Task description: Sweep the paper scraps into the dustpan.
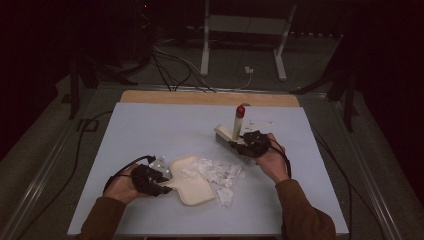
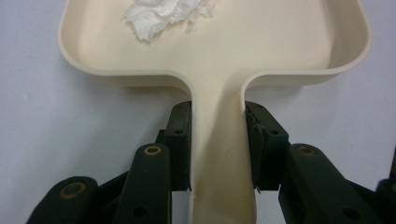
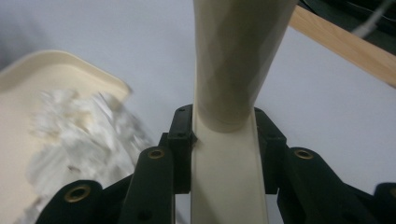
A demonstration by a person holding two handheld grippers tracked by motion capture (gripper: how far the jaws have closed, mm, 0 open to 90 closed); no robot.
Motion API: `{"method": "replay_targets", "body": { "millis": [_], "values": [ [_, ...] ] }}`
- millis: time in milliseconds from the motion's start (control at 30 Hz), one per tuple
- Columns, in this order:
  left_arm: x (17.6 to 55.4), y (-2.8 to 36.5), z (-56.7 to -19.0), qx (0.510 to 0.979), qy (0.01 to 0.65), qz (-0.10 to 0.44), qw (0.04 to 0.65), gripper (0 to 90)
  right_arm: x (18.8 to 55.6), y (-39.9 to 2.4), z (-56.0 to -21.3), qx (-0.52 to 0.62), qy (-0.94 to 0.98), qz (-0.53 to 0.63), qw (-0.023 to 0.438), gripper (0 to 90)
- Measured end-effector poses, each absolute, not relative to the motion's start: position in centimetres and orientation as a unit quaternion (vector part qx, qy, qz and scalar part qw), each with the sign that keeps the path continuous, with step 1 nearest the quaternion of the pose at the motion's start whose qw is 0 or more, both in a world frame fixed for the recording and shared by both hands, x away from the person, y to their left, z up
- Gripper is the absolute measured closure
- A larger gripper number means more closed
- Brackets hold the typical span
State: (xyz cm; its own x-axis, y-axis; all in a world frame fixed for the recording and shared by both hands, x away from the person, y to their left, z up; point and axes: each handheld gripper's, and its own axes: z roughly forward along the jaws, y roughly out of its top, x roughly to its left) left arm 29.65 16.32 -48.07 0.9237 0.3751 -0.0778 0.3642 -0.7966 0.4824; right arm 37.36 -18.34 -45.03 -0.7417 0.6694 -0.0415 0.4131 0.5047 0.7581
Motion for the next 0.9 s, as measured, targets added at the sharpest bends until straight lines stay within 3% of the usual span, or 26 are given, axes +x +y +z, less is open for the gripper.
{"method": "replay_targets", "body": {
  "millis": [467, 733, 900],
  "values": [
    [28.9, 15.6, -48.2, 0.95, 0.186, 0.007, 0.251, 66.9, 34.4, -21.4, -46.8, 0.425, 0.813, 0.344, 0.2, 67.2],
    [28.9, 14.8, -48.6, 0.95, 0.189, 0.01, 0.25, 66.9, 32.3, -20.2, -46.8, 0.476, 0.785, 0.355, 0.175, 67.2],
    [29.0, 14.3, -48.8, 0.95, 0.189, 0.01, 0.249, 66.9, 31.0, -18.5, -47.0, 0.478, 0.784, 0.349, 0.186, 67.1]
  ]
}}
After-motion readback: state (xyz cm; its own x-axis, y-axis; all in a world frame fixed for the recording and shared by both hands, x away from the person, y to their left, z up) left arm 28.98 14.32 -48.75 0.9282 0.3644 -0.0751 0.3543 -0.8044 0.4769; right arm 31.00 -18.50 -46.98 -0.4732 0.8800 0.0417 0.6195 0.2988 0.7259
